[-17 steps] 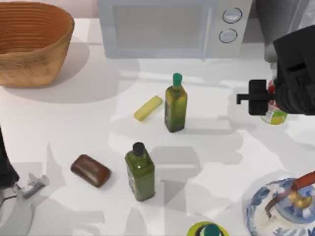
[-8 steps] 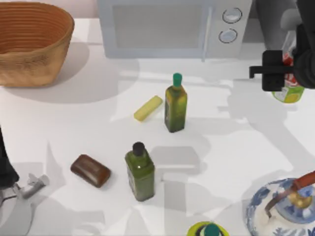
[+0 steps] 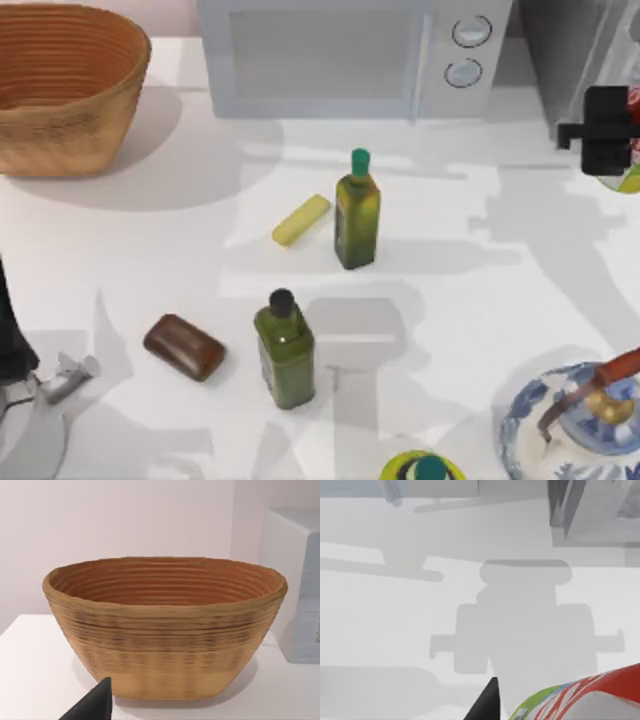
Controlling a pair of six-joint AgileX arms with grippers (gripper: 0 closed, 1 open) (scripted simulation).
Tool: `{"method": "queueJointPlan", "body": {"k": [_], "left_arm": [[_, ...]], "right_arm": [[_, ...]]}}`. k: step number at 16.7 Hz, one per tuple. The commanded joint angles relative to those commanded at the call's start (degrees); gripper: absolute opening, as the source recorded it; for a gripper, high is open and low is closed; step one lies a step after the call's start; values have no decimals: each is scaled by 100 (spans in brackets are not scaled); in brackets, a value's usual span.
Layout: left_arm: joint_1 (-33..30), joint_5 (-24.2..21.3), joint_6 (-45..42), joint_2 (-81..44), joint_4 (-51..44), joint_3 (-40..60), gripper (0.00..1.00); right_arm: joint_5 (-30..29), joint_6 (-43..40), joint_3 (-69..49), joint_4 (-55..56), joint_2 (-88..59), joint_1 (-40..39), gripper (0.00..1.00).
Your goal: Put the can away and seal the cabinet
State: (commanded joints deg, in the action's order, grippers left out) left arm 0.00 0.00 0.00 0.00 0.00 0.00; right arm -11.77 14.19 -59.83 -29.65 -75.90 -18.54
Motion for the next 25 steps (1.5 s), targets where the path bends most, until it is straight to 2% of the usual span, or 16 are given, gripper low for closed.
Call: {"method": "queueJointPlan", "body": {"k": [5,11,14,18,25], "left_arm": [[0,0,0,0,0,0,100],[0,0,0,0,0,0,100],[0,0,0,0,0,0,100],[0,0,0,0,0,0,100],[0,0,0,0,0,0,100]], "right_arm": [[555,-625,1452,761,2330,652,0],[1066,-1123,4116,2020,5683,1560,0],[1160,-1265,5220,2553,6838,1819,0],[1179,-1410,5950,2946,7557,1859,0],[1161,-1408,5944,2941,7516,1844,0]]}}
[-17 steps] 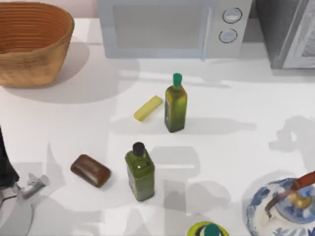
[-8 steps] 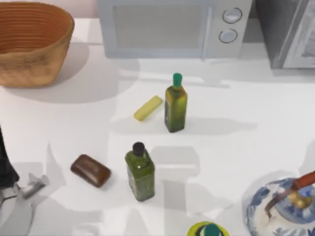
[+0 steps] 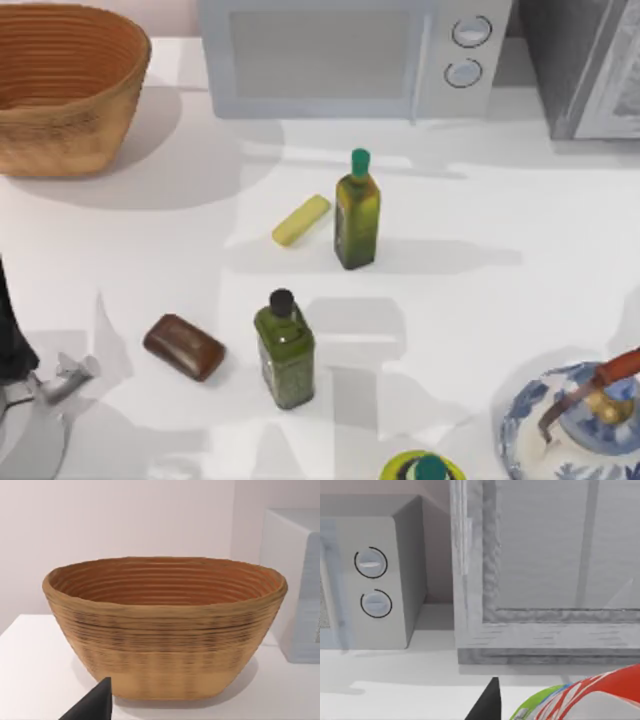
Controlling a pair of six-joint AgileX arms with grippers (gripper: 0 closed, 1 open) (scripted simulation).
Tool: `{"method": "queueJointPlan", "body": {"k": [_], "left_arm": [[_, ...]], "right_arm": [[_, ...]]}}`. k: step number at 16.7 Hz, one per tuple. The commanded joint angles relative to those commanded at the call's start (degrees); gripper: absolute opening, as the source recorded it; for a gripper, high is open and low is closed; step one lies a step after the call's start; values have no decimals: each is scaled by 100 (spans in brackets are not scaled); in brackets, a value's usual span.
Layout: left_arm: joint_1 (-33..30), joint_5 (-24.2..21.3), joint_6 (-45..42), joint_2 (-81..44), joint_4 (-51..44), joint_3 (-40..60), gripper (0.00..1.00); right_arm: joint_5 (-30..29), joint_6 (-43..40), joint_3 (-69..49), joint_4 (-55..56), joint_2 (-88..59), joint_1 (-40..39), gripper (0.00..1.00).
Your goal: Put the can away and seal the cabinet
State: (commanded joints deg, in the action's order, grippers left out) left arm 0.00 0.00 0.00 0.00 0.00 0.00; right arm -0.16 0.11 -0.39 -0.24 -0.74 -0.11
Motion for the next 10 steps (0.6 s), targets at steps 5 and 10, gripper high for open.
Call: {"method": "queueJointPlan", "body": {"k": [5,10], "left_arm": [[0,0,0,0,0,0,100],[0,0,0,0,0,0,100]], "right_arm": [[-265,-74,-761,-254,-868,-75,0],[-602,-135,-2643,-708,-2452,-304,0]]}}
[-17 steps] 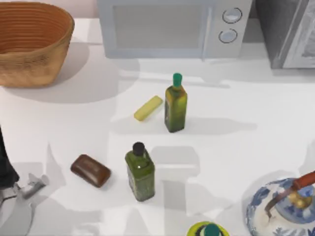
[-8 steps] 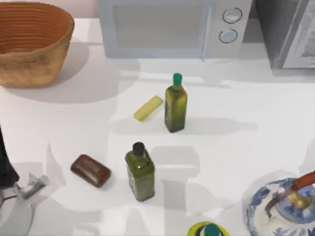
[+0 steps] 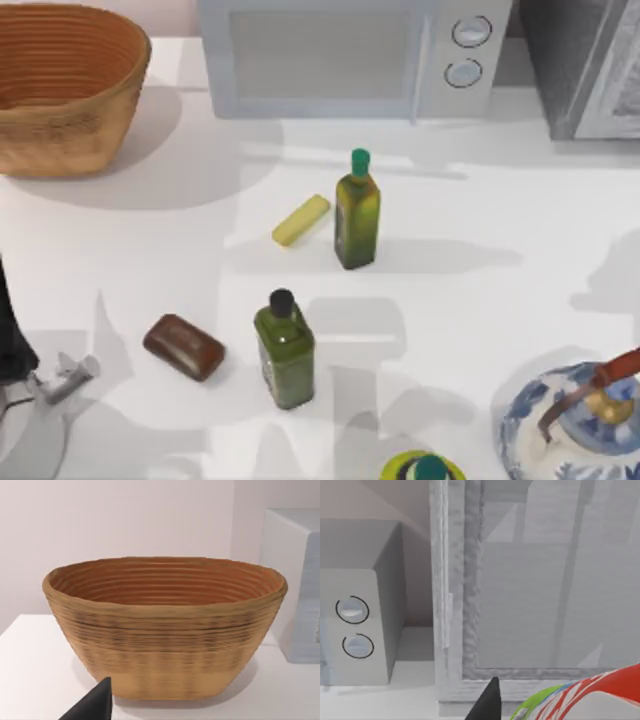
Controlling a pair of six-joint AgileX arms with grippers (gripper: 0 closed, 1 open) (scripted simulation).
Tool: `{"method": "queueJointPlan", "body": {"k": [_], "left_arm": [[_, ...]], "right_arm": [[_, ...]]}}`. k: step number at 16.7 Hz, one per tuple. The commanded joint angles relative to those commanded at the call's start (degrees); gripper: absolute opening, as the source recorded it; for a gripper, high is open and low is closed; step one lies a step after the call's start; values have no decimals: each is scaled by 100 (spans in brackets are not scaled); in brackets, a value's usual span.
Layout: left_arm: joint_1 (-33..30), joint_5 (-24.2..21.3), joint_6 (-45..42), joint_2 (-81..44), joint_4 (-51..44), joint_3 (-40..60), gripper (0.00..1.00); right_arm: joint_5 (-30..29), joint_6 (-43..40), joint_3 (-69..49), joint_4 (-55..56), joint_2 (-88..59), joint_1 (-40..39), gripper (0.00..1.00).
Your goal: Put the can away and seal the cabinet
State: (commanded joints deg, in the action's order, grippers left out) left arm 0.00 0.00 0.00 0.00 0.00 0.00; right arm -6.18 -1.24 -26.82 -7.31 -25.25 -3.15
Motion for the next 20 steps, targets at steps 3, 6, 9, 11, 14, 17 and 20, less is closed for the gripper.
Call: {"method": "queueJointPlan", "body": {"k": [3,6,9,11,14,17,20], "left_arm": [[0,0,0,0,0,0,100],[0,0,0,0,0,0,100],[0,0,0,0,0,0,100],[0,0,0,0,0,0,100],[0,0,0,0,0,0,100],[0,0,0,0,0,0,100],[0,0,0,0,0,0,100]], "right_arm": [[-165,4,-1515,-330,-1103,-189,0],[-307,31,-3156,-704,-2233,-372,0],[-406,72,-4749,-1058,-3295,-531,0],[-445,109,-5681,-1269,-3905,-613,0],[-483,173,-6737,-1533,-4626,-694,0],[-501,229,-7258,-1687,-5041,-738,0],[-503,236,-7310,-1703,-5087,-744,0]]}}
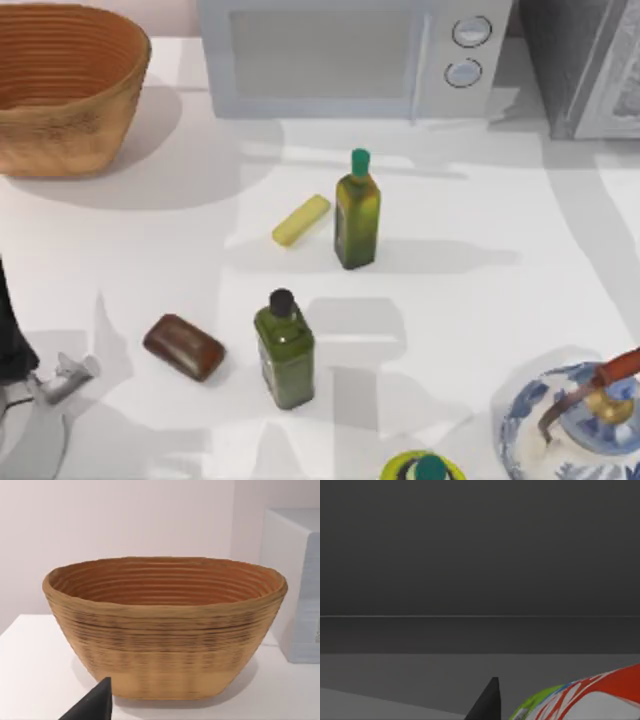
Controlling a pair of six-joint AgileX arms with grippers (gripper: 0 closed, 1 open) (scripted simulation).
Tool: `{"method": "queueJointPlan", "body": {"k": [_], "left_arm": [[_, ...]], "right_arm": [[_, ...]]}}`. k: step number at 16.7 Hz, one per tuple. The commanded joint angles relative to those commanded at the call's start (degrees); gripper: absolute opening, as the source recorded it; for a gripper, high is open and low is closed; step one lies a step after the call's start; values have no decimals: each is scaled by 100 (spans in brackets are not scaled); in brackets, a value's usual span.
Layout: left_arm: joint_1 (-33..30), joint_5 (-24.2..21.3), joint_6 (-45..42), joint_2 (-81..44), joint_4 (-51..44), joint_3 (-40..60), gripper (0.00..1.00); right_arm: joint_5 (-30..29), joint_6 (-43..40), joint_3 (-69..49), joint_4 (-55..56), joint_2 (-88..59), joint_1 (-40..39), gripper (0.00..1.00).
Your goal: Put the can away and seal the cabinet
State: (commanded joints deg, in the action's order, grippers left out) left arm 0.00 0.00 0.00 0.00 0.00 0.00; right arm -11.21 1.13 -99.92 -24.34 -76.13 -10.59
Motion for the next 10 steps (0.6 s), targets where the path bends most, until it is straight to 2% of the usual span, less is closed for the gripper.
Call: {"method": "queueJointPlan", "body": {"k": [5,10], "left_arm": [[0,0,0,0,0,0,100],[0,0,0,0,0,0,100]], "right_arm": [[16,23,-174,-90,-184,34,0],[101,201,-1561,-697,-1566,152,0]]}}
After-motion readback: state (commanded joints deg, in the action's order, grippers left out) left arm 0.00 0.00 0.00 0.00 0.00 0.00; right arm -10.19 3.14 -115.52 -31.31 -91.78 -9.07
